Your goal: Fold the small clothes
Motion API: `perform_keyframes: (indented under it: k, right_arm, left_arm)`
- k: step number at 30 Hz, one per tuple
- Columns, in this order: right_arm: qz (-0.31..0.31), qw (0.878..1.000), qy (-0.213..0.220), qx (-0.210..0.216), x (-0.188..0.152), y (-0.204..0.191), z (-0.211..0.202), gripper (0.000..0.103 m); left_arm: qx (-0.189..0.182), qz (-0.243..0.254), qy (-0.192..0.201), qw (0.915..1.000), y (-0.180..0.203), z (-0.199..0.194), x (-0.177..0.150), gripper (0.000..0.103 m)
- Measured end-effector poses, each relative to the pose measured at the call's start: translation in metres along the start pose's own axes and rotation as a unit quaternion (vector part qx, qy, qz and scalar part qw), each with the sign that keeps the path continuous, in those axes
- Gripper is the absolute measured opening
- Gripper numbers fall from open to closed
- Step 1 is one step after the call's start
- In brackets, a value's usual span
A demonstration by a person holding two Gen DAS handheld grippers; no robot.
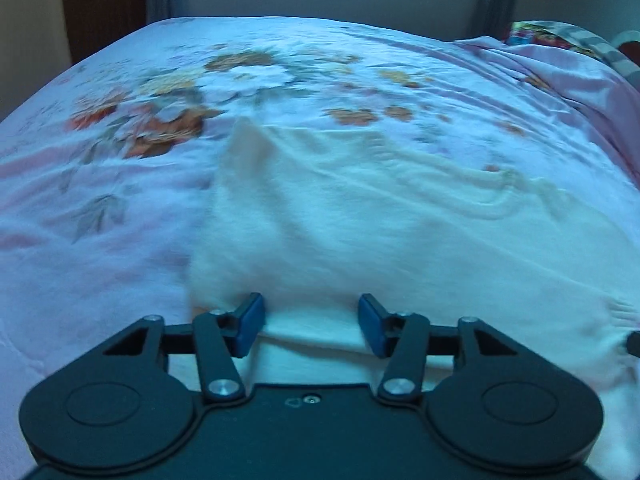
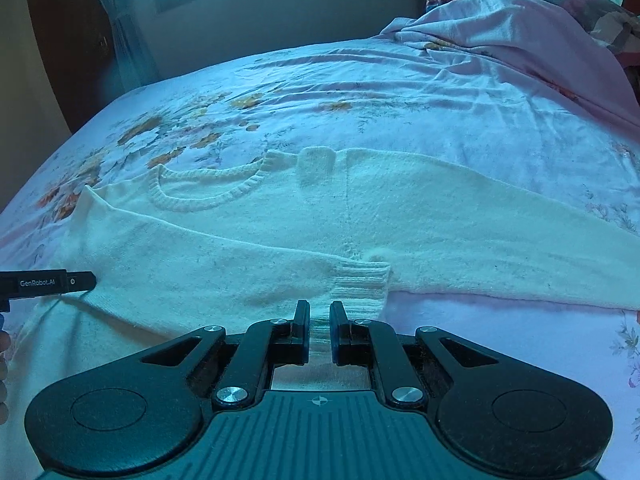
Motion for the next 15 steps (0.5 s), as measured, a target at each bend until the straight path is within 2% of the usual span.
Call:
perform_keyframes:
  k: [2,4,5,7,11,15]
  right_arm:
    - [0.002,1.000,0.001,0.007,0.000,-0.003,0.001,0.009]
    - [0.000,1.000,0.002,0.011,-0.001,-0.006,0.002,0.009]
    - [-0.001,1.000,0.003,0.013,-0.001,-0.007,0.002,0.009]
    - [-0.004,1.000,0.007,0.010,-0.001,-0.008,0.002,0.009]
    - [0.011,1.000,0.009,0.009,-0.003,-0.003,0.005,0.011]
    - [0.010,1.000,-0.003,0.009,-0.012,-0.005,0.009,0.020]
  left_arm:
    - [0.003,0.003,0.004,1.0000,-0.015,0.002,0.003,0.032]
    - [0.000,0.000,0.003,1.0000,-0.024,0.002,0.004,0.022]
    - [0.002,-0.003,0.004,1.0000,-0.029,0.001,0.005,0.013]
    - [0.005,-0.013,0.001,0.9999,-0.037,0.002,0.006,0.005]
    - [-0.002,-0.027,-0.001,0.9996,-0.043,0.006,0.008,0.003]
    - [-0.007,-0.036,-0.007,0.9993,-0.045,0.007,0.011,0.003]
Point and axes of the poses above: each gripper's, at about its wrist camera, not at the fingertips, and z roughly the way its jaws point, y to its right, x to its top, the point moved 8 cm from there along z, roughly the way its jaws point, and after that the axes turned 4 degrees about -z, right-handed, at the moved point
